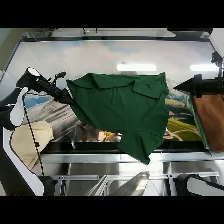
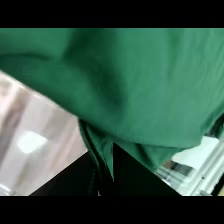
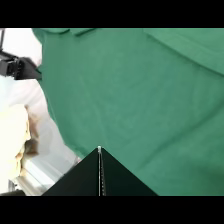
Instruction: Fold the shirts.
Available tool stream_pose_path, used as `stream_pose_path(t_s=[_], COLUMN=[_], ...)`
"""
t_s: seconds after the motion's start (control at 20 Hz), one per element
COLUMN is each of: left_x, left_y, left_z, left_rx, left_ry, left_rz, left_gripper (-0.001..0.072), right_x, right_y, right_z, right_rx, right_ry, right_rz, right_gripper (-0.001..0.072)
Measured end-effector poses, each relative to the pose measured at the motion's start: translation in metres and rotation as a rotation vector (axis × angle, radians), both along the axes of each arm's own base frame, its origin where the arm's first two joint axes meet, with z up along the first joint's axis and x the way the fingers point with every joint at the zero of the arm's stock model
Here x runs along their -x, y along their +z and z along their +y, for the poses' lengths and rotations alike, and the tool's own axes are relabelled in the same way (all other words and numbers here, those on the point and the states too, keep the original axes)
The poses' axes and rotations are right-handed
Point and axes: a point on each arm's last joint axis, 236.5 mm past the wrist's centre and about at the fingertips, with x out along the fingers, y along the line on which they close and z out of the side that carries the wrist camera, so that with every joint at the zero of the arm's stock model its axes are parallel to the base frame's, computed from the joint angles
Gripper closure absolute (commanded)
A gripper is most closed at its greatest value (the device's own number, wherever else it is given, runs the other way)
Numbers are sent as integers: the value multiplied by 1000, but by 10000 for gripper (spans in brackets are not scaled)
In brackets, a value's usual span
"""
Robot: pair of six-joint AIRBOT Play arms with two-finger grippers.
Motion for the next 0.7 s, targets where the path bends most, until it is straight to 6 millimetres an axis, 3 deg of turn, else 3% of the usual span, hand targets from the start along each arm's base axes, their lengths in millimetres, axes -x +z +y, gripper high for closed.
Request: stream_pose_path(t_s=[0.25,0.35,0.5,0.55,0.6,0.65,0.7], left_x=[4,-1,-5,-3,0,6,13], left_y=[-3,0,17,24,30,36,40], left_z=[0,4,11,12,13,14,13], left_rx=[11,-5,-11,-2,5,11,18], left_ry=[-31,-29,-5,2,13,26,32], left_rz=[11,-9,-32,-31,-23,-10,2], left_gripper=[685,686,685,685,685,685,685], right_x=[14,31,74,87,102,115,127], right_y=[-3,-17,-54,-66,-79,-92,-105], right_z=[5,3,-7,-11,-15,-16,-16], right_rx=[-3,28,111,132,146,150,147], right_ry=[41,41,-9,-48,-96,-138,-180], right_rz=[37,104,272,320,371,418,465], right_gripper=[694,694,688,646,417,246,252])
